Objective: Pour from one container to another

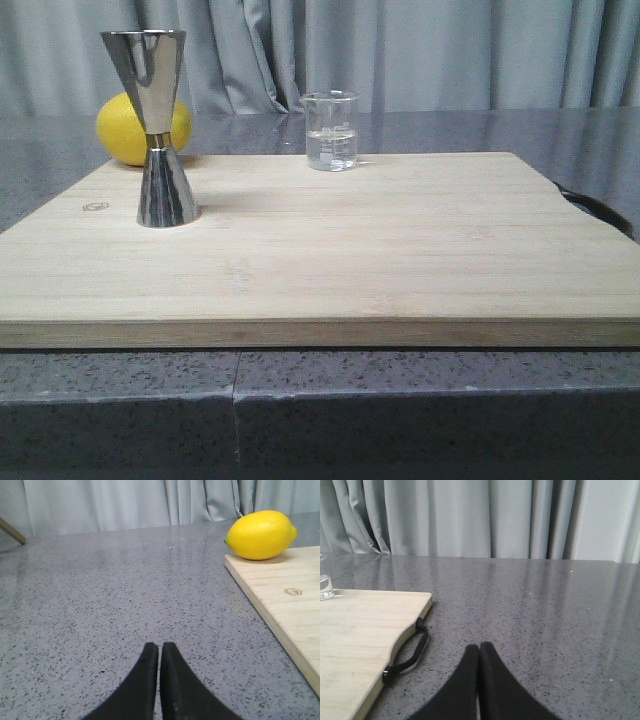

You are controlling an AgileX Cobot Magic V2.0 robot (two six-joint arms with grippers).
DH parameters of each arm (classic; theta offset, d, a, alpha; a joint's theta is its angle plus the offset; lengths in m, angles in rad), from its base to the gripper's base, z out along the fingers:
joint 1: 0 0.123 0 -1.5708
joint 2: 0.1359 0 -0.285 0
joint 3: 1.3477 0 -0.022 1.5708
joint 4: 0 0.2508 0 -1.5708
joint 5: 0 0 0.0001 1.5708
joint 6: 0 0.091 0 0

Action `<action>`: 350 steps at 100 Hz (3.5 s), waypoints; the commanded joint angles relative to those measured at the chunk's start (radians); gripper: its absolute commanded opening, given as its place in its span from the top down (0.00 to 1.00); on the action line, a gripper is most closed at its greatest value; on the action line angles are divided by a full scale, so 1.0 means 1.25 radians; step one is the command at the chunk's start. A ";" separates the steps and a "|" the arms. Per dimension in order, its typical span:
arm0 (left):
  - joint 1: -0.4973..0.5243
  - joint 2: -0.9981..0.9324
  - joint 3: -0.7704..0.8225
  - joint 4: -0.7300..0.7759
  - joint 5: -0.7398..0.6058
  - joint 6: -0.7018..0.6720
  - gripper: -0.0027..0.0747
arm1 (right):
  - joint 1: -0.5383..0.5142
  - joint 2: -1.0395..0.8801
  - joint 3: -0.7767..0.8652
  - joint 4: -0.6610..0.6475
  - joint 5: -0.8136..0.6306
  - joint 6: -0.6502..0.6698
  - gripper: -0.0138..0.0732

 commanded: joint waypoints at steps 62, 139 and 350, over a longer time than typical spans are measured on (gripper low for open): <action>0.002 -0.022 0.031 -0.002 -0.059 0.001 0.99 | -0.006 -0.014 0.024 -0.001 -0.061 -0.005 0.93; 0.002 -0.022 0.031 0.020 -0.062 0.001 0.99 | -0.006 -0.014 0.024 -0.001 -0.061 -0.005 0.93; -0.004 0.644 -0.534 -0.718 0.219 0.520 0.98 | -0.004 0.638 -0.523 0.051 0.189 0.051 0.87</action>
